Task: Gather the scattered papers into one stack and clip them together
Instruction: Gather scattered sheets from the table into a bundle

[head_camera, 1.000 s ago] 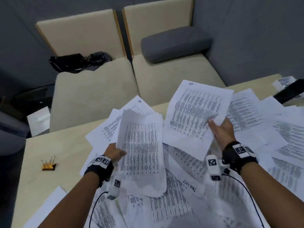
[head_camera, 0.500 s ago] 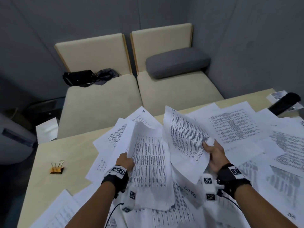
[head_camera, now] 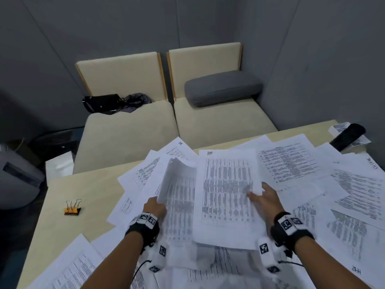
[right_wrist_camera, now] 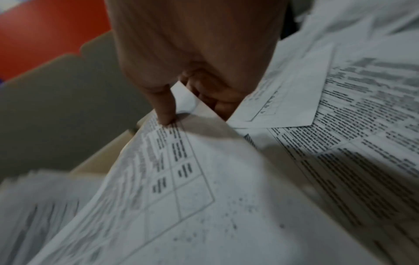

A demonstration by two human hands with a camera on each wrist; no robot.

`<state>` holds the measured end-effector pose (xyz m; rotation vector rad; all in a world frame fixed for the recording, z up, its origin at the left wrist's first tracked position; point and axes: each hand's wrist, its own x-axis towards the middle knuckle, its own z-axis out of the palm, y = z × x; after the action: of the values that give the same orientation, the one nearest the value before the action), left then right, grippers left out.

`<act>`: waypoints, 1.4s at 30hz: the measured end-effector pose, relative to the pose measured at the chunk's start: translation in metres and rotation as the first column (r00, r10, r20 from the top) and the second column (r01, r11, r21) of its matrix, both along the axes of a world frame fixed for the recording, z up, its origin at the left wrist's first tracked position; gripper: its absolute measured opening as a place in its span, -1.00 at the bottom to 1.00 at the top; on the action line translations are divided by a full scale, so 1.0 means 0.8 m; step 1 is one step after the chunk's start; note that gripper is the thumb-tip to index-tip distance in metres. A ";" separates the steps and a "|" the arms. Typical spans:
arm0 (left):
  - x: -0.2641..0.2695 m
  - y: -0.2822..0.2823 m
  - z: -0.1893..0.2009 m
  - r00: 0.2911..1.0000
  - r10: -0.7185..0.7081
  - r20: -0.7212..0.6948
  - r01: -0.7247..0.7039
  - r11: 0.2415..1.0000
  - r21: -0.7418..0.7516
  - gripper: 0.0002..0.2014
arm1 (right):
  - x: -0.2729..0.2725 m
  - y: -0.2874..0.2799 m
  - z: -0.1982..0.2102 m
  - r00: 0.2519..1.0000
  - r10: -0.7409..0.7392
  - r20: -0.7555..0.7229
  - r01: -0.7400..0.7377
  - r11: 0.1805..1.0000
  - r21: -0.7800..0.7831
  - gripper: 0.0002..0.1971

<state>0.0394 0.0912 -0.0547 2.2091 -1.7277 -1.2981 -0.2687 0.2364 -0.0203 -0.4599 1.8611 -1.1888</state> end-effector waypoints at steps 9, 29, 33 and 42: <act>-0.020 0.055 -0.027 0.925 0.106 -0.364 -0.056 0.988 0.147 -0.34 | 0.059 0.015 -0.041 0.935 0.348 -0.070 -0.276 0.838 0.471 -0.25; 0.060 0.100 0.144 0.712 -0.053 -0.701 -0.151 0.962 -0.227 -0.76 | 0.144 -0.036 0.101 0.863 0.506 -0.007 -0.488 0.827 -0.279 -0.53; 0.100 0.129 0.105 0.834 0.016 -0.552 -0.164 0.962 -0.220 -0.74 | 0.196 -0.021 0.068 0.785 0.605 -0.131 -0.618 0.780 -0.099 -0.70; 0.236 0.172 0.080 0.822 0.212 -0.528 -0.340 0.927 -0.157 -0.86 | 0.316 -0.026 0.062 0.583 0.780 -0.228 -0.802 0.598 -0.007 -0.54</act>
<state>0.2283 0.2285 0.0092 1.6981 -1.2358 -1.3428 -0.0159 0.2155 0.0290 -1.3672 1.4401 -0.6125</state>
